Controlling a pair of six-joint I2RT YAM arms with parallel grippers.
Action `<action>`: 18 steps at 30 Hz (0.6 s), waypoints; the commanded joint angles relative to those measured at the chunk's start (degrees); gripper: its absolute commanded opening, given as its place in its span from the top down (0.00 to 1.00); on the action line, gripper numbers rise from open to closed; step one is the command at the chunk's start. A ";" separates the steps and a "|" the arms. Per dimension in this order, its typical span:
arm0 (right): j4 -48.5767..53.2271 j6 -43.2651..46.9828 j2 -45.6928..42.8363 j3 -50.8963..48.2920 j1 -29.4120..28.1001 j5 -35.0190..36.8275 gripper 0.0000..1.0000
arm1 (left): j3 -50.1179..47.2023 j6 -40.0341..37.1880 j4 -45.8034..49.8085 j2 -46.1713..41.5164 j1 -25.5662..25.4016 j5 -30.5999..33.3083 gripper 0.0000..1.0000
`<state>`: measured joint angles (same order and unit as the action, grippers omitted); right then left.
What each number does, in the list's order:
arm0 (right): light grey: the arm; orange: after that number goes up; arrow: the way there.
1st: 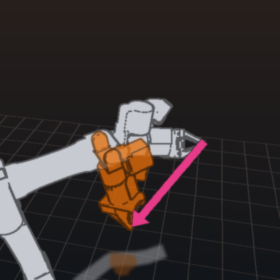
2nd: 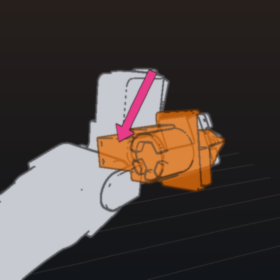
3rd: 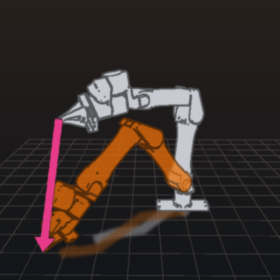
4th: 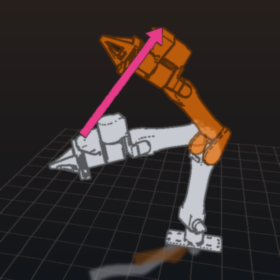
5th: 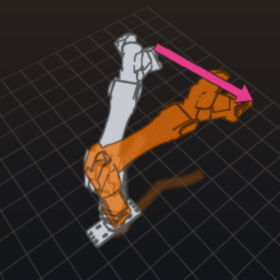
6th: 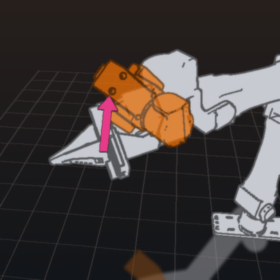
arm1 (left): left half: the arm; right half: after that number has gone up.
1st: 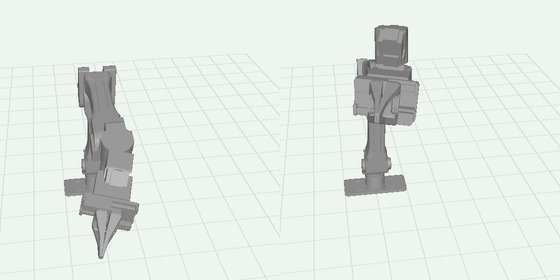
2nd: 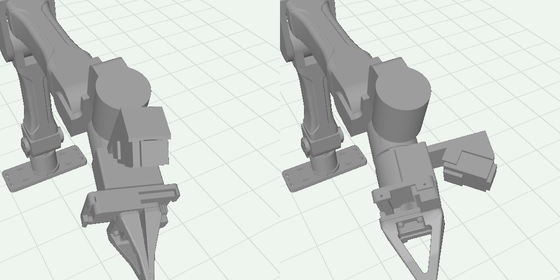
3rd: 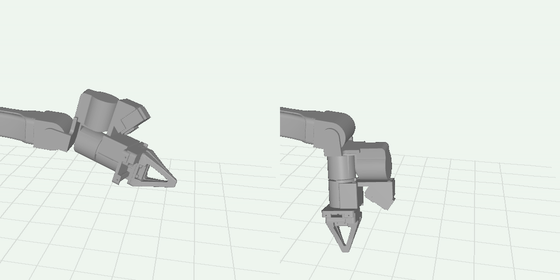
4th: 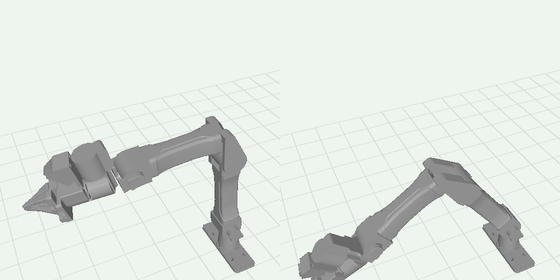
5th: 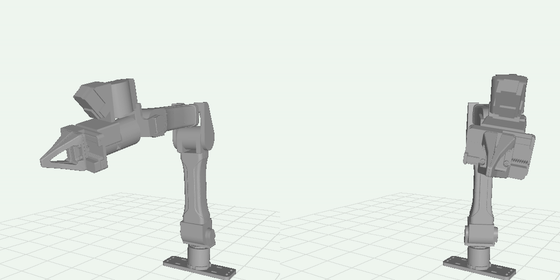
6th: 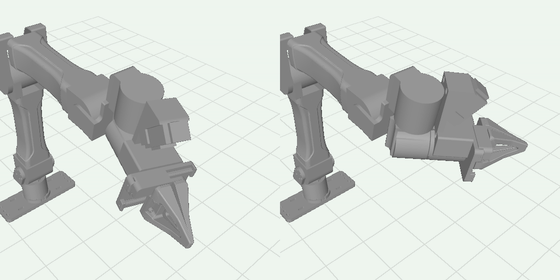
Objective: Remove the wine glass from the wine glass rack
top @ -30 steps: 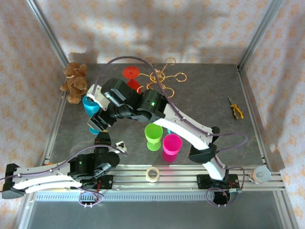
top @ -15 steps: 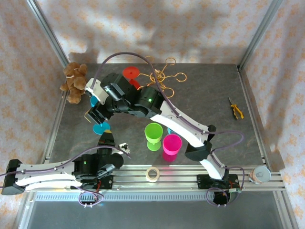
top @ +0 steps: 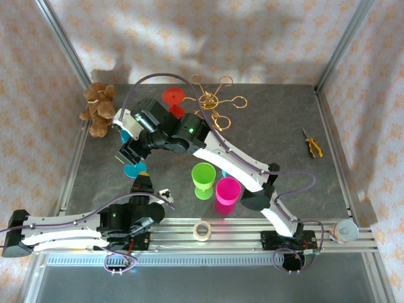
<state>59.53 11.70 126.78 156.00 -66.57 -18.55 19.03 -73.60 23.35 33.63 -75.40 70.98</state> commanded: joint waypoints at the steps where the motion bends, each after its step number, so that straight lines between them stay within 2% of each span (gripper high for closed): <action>1: 4.88 1.34 -0.81 1.38 -0.19 -2.35 0.34 | -0.13 -0.62 -0.68 -0.22 -0.63 1.81 1.00; 10: 11.01 2.36 -1.99 1.08 -0.32 -3.36 0.64 | -0.22 -0.27 -0.33 -0.88 -0.63 1.79 1.00; 18: 11.82 2.28 -4.60 -0.70 -0.49 -3.05 0.97 | -0.22 0.35 0.55 -1.55 -0.63 1.62 1.00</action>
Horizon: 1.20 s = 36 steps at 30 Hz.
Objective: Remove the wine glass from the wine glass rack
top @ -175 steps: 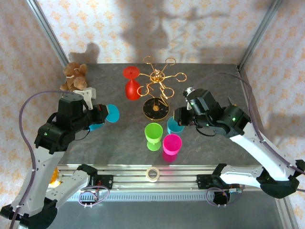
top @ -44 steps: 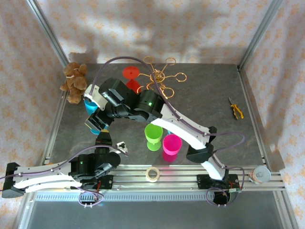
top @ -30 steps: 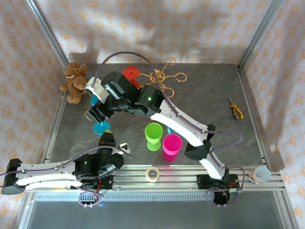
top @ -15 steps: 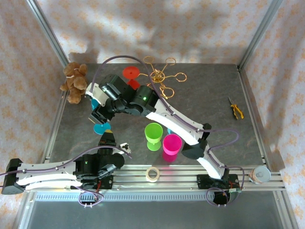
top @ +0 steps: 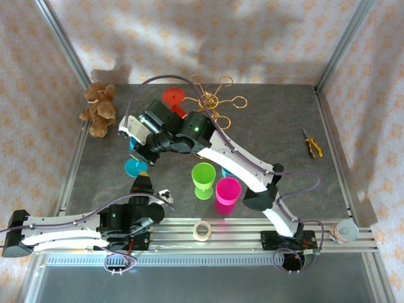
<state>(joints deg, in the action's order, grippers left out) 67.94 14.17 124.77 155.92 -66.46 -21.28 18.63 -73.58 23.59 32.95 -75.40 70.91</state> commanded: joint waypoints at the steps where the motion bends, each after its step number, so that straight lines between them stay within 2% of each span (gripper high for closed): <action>1: 3.41 -0.20 -2.85 -0.61 -0.52 -0.44 1.00 | 0.18 0.41 0.36 -0.87 -0.63 1.68 1.00; 7: 2.96 -0.88 -4.10 -0.70 -0.63 -1.07 1.00 | 0.35 0.70 0.48 -1.30 -0.63 1.95 0.99; 10: 2.82 -1.16 -4.66 -0.94 -0.69 0.07 1.00 | 0.43 1.12 0.87 -1.65 -0.61 2.10 0.79; 15: 1.92 -1.43 -5.79 -2.39 -1.02 2.31 1.00 | 0.71 1.30 0.71 -1.84 -0.61 2.73 0.63; 27: -0.95 -1.61 -10.00 -7.79 -1.23 9.45 1.00 | 0.97 3.33 2.25 -3.89 -0.53 4.01 0.51; 36: -2.53 -2.43 -12.30 -11.01 -1.23 15.18 1.00 | 0.53 4.66 2.61 -8.15 -0.54 8.36 0.51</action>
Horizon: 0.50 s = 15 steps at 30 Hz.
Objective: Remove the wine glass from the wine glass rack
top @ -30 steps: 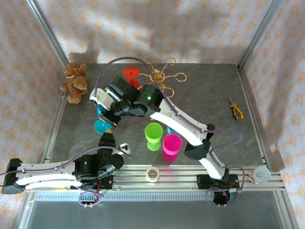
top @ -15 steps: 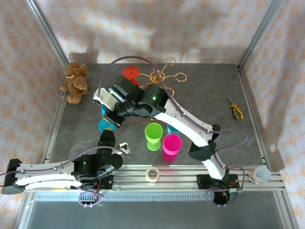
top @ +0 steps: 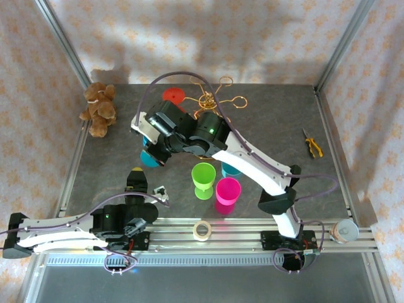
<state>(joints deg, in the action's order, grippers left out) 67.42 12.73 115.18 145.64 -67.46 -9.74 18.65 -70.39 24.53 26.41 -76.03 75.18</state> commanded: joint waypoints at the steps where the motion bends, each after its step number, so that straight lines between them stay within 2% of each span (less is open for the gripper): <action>1: -2.03 -1.24 -2.85 -0.88 -0.21 4.04 1.00 | 0.42 1.40 1.20 -2.24 0.09 4.72 0.51; 7: -3.21 -2.78 -4.95 -4.75 -0.27 4.84 1.00 | 0.59 1.23 -0.03 -6.46 0.07 7.94 0.51; 15: -4.75 -4.19 -8.58 -11.44 -0.70 6.32 1.00 | 2.15 0.17 -6.08 -7.40 0.05 9.73 0.51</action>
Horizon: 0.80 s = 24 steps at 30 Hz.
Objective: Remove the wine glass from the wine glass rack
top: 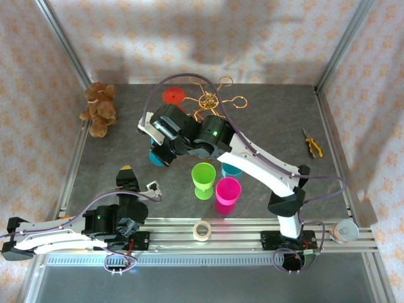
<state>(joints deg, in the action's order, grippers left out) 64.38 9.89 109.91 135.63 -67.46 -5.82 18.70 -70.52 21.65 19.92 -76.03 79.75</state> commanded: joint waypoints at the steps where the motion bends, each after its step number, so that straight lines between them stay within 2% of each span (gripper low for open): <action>1: -1.80 -1.57 -3.76 -2.19 -0.73 2.49 1.00 | 2.29 0.23 -3.48 -1.06 0.09 5.33 0.51; 7: -4.21 -3.15 -7.08 -8.62 -1.57 2.92 1.00 | 5.19 0.95 -7.48 -0.86 0.09 5.85 0.51; 15: -7.85 -6.21 -11.43 -17.51 -4.03 3.26 1.00 | 10.53 10.22 -0.17 0.85 0.09 5.99 0.50; 24: -11.91 -11.45 -17.28 -29.43 -7.51 5.88 1.00 | 11.45 11.58 -0.30 -0.48 0.09 6.48 0.50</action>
<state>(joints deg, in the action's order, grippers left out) 55.42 1.58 95.88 108.47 -73.87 -3.03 28.47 -61.08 20.14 20.29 -76.03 79.77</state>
